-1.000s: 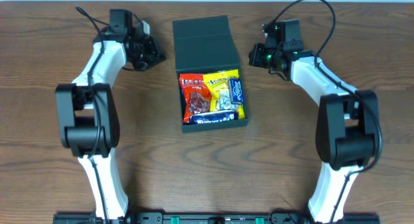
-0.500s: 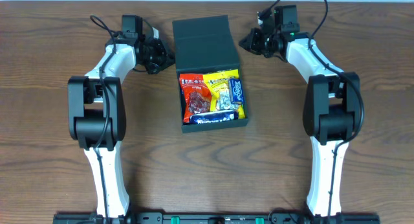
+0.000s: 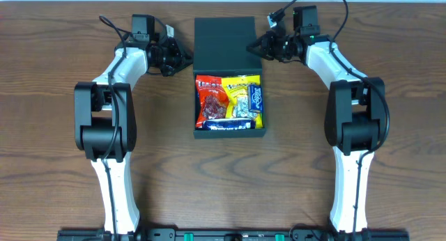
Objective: Pack container
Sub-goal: 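Push the upright lid forward with both grippers, then lower the lid down onto the box with both grippers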
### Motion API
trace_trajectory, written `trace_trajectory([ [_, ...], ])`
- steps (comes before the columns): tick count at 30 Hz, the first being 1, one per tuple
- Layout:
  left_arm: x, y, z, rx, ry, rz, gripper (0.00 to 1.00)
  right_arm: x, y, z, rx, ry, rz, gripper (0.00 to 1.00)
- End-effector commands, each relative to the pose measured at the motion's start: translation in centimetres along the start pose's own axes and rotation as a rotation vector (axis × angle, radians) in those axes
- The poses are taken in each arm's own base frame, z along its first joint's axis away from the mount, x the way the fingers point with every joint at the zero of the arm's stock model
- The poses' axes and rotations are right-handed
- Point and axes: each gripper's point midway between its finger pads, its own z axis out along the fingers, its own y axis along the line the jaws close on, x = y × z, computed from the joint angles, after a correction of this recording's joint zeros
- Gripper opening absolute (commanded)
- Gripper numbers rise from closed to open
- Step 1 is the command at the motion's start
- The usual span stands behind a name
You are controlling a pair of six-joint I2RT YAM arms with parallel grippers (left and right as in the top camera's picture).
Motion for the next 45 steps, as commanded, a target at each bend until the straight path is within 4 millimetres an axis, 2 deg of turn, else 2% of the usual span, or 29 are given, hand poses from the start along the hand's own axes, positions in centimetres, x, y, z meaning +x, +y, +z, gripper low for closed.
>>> trace_trajectory([
  [1, 0.7, -0.4, 0.4, 0.032, 0.036, 0.011, 0.06, -0.8, 0.6, -0.7, -0.05, -0.003, -0.02, 0.01],
  [3, 0.7, -0.4, 0.4, 0.031, 0.037, 0.009, 0.06, -1.5, 0.0, -1.7, -0.034, -0.025, -0.005, 0.01],
  [6, 0.7, -0.3, 0.3, 0.031, 0.037, 0.008, 0.06, -2.3, -3.2, -3.9, 0.116, -0.075, 0.119, 0.01],
  [9, 0.7, -0.3, 0.4, 0.03, 0.037, 0.014, 0.06, -2.0, -5.4, -5.6, 0.208, -0.084, 0.196, 0.01],
  [14, 0.6, -0.3, 0.4, 0.029, 0.031, 0.019, 0.06, -0.7, -6.3, -5.6, 0.253, -0.049, 0.236, 0.01],
  [18, 0.5, -0.3, 0.4, 0.025, 0.026, 0.02, 0.06, 0.1, -5.2, -3.9, 0.245, -0.016, 0.204, 0.01],
  [24, 0.5, -0.3, 0.4, 0.025, 0.027, 0.021, 0.06, 1.7, -4.5, -1.7, 0.22, 0.037, 0.2, 0.01],
  [28, 0.5, -0.3, 0.4, 0.026, 0.025, 0.022, 0.06, 1.7, -3.1, -1.1, 0.139, 0.054, 0.166, 0.01],
  [31, 0.4, -0.7, 0.4, 0.046, 0.026, 0.035, 0.06, 1.1, -1.6, -1.0, 0.055, 0.052, 0.073, 0.01],
  [33, 0.4, -1.7, 0.3, 0.097, 0.035, 0.065, 0.06, 1.0, -0.3, -1.0, -0.018, 0.058, 0.024, 0.01],
  [38, 0.5, -2.9, -0.4, 0.16, 0.049, 0.104, 0.06, 0.7, 1.4, -1.6, -0.136, 0.065, -0.046, 0.01],
  [42, 0.2, -4.1, -1.6, 0.181, 0.027, 0.175, 0.06, 0.1, 3.9, -2.5, -0.281, 0.057, -0.152, 0.02],
  [45, -0.1, -5.7, -3.0, 0.192, -0.004, 0.254, 0.06, -0.3, 5.2, -3.1, -0.317, 0.044, -0.197, 0.02],
])
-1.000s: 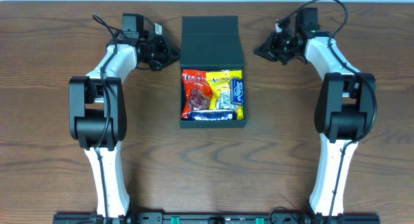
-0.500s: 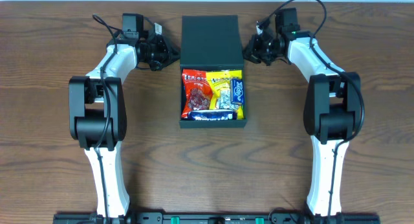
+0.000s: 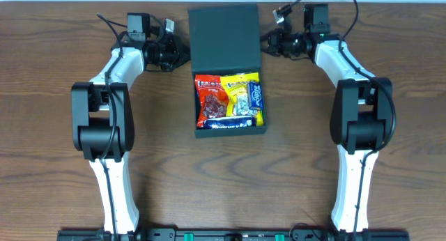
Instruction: Pack container
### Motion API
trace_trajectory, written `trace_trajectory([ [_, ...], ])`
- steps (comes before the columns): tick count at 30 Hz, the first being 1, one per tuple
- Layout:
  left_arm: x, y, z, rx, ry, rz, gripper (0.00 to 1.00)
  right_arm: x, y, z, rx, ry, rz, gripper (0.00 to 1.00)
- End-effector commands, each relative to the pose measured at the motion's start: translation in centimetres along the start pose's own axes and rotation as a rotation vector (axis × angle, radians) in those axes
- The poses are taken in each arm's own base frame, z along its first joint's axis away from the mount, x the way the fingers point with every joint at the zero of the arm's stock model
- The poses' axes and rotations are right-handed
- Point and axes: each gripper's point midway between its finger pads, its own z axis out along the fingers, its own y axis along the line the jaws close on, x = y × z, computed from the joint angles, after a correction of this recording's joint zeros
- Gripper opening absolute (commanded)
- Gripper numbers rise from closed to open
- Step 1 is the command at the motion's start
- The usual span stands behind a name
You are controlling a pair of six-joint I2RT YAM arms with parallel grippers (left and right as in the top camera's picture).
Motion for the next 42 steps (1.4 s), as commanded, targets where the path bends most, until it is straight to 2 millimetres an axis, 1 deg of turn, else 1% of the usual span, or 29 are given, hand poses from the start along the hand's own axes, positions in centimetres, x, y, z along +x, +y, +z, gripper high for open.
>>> trace_trajectory([
  [1, -0.2, -4.3, -2.1, 0.06, -0.021, 0.157, 0.06, 0.0, 3.9, -0.4, -0.159, 0.036, -0.08, 0.01],
  [6, -0.4, -7.8, -4.8, 0.055, -0.075, 0.297, 0.06, -0.4, 6.6, -1.1, -0.169, 0.03, -0.158, 0.01],
  [9, 0.2, -9.8, -6.6, 0.049, -0.086, 0.394, 0.06, 0.6, 8.2, -1.4, -0.151, 0.058, -0.216, 0.02],
  [10, 0.5, -10.3, -7.1, 0.043, -0.087, 0.425, 0.06, 1.0, 8.4, -1.6, -0.127, 0.068, -0.232, 0.02],
  [12, 1.1, -10.7, -8.1, 0.01, -0.089, 0.465, 0.06, 2.1, 8.5, -1.8, -0.045, 0.105, -0.264, 0.01],
  [15, 2.0, -10.6, -9.5, -0.065, -0.081, 0.527, 0.06, 4.2, 8.0, -2.5, 0.099, 0.183, -0.314, 0.01],
  [18, 2.9, -10.0, -10.5, -0.142, -0.063, 0.557, 0.06, 5.8, 7.6, -3.6, 0.217, 0.254, -0.34, 0.01],
  [22, 3.5, -8.8, -11.2, -0.224, -0.047, 0.541, 0.06, 6.3, 7.1, -4.5, 0.29, 0.28, -0.325, 0.01],
  [28, 4.6, -8.4, -11.0, -0.235, -0.003, 0.531, 0.06, 6.3, 6.7, -5.3, 0.301, 0.276, -0.28, 0.01],
  [33, 5.4, -7.5, -11.0, -0.284, 0.03, 0.513, 0.06, 6.2, 6.2, -5.8, 0.32, 0.27, -0.256, 0.01],
  [35, 5.7, -7.4, -11.0, -0.287, 0.038, 0.499, 0.06, 5.7, 5.5, -6.4, 0.353, 0.25, -0.23, 0.01],
  [37, 6.1, -7.4, -11.2, -0.289, 0.048, 0.489, 0.06, 5.2, 5.2, -6.7, 0.359, 0.234, -0.23, 0.01],
  [39, 6.4, -7.5, -11.5, -0.292, 0.053, 0.474, 0.06, 4.6, 5.1, -6.9, 0.361, 0.212, -0.246, 0.01],
  [42, 6.8, -8.3, -12.2, -0.29, 0.038, 0.429, 0.06, 2.9, 5.3, -6.7, 0.359, 0.158, -0.306, 0.01],
])
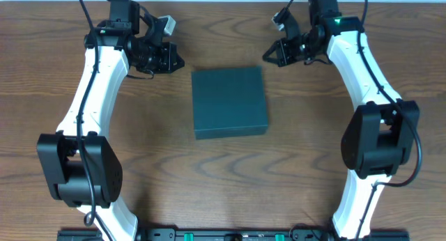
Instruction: Pack container
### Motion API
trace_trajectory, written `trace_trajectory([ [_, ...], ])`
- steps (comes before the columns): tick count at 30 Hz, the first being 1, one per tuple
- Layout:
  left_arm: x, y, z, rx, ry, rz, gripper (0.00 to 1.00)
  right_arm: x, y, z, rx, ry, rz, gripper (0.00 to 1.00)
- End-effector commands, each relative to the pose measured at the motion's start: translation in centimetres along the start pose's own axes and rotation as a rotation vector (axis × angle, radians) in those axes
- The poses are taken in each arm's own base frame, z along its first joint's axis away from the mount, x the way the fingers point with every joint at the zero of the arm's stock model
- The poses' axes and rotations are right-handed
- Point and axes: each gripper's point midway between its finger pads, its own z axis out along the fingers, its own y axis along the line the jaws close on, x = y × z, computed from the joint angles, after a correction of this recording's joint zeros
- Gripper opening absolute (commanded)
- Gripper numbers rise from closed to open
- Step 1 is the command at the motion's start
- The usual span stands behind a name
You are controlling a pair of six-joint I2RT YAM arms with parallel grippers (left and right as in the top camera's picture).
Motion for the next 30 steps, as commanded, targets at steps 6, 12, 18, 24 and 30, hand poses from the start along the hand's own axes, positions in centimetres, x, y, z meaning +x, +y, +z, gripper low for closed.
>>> trace_trajectory([
  [6, 0.7, -3.1, -5.0, -0.02, -0.056, 0.003, 0.06, -3.8, -1.1, -2.8, 0.034, -0.138, 0.037, 0.02],
  [12, 4.6, -4.1, -9.6, -0.14, -0.019, 0.045, 0.06, -3.8, 1.8, -6.6, 0.047, -0.15, 0.004, 0.01],
  [18, 8.6, -7.7, -14.9, -0.146, -0.054, 0.167, 0.06, -1.6, 8.7, -9.7, 0.101, -0.085, -0.067, 0.02],
  [24, 14.8, -10.1, -18.3, -0.14, -0.136, 0.24, 0.06, 3.1, 17.0, -11.4, 0.143, 0.021, -0.185, 0.02],
  [30, 21.6, -11.3, -19.5, -0.114, -0.256, 0.263, 0.06, 9.7, 22.2, -12.5, 0.205, 0.052, -0.263, 0.01],
])
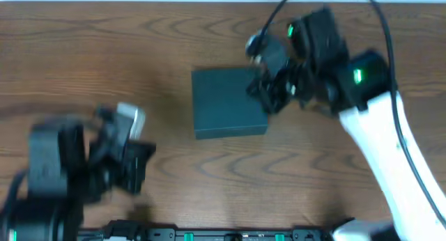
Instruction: Pack container
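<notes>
The dark green container lies in the middle of the table with its lid down, so its contents are hidden. My right gripper hangs high over the container's right edge. It is blurred by motion, and its fingers look spread with nothing between them. My left arm is drawn back to the near left corner, large and blurred in the overhead view. Its gripper points right, well away from the container and too smeared to read.
Brown wooden table all around the container. The right arm slants from the near right edge up toward the container. The table's front rail runs along the bottom edge.
The left arm has moved from the far left of the container back to the near left corner. The right gripper has moved from beyond the container's far right corner to over its right edge. The container stays closed.
First the container stood open, showing snack packets, with both grippers at its raised lid. Then the lid stood more upright with the grippers still beside it. Later the lid was down and both grippers were off it. Now the left arm is pulled back.
</notes>
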### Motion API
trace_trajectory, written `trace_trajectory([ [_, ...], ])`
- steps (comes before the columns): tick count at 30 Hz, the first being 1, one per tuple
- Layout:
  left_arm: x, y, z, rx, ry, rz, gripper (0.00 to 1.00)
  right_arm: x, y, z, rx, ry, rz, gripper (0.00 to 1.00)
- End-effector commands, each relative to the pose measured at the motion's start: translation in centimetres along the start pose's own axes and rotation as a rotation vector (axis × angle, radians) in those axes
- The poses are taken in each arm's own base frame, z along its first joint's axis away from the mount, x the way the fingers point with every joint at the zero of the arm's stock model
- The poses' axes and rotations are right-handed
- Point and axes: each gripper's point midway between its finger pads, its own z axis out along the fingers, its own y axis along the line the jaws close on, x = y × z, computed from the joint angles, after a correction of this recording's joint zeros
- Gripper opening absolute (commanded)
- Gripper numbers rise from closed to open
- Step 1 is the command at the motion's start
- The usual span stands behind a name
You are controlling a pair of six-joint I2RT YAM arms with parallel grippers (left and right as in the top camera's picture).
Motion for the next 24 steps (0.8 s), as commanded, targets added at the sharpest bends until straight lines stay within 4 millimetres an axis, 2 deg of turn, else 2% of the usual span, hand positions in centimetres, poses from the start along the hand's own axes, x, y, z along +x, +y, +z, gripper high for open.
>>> trace_trajectory([
  [1, 2.8, -0.9, -0.7, 0.008, -0.042, -0.016, 0.06, 3.9, 1.3, -0.7, 0.093, 0.014, 0.028, 0.01],
  [5, 5.6, -1.4, -1.2, 0.005, -0.1, -0.032, 0.06, 9.2, 3.4, -1.0, 0.068, -0.022, 0.066, 0.01],
  [10, 7.3, -1.5, -0.9, 0.004, -0.12, -0.029, 0.06, 16.3, 4.3, -1.5, 0.011, -0.131, 0.186, 0.02],
  [14, 7.7, -1.0, 0.0, 0.005, -0.099, -0.04, 0.06, 19.9, 4.1, -1.6, -0.033, -0.225, 0.284, 0.02],
  [18, 7.6, -0.4, 1.1, 0.006, -0.098, -0.041, 0.06, 21.9, 3.7, -1.2, -0.052, -0.276, 0.308, 0.02],
  [19, 7.5, -0.2, 1.4, 0.005, -0.1, -0.042, 0.08, 22.3, 3.6, -0.9, -0.055, -0.278, 0.329, 0.13],
  [20, 7.4, -0.1, 1.7, 0.006, -0.101, -0.056, 0.3, 22.7, 3.5, -0.5, -0.057, -0.272, 0.35, 0.37],
  [21, 7.4, 0.0, 1.9, 0.007, -0.103, -0.073, 0.6, 23.0, 3.3, -0.2, -0.056, -0.263, 0.372, 0.7],
  [22, 7.4, 0.1, 2.0, 0.008, -0.103, -0.09, 0.84, 23.4, 3.2, 0.2, -0.054, -0.249, 0.395, 0.99],
  [23, 7.4, 0.1, 2.1, 0.008, -0.102, -0.108, 0.95, 23.7, 3.0, 0.7, -0.051, -0.234, 0.417, 0.99],
  [24, 7.4, 0.1, 2.1, 0.009, -0.1, -0.125, 0.95, 24.1, 2.8, 1.2, -0.05, -0.22, 0.452, 0.99],
])
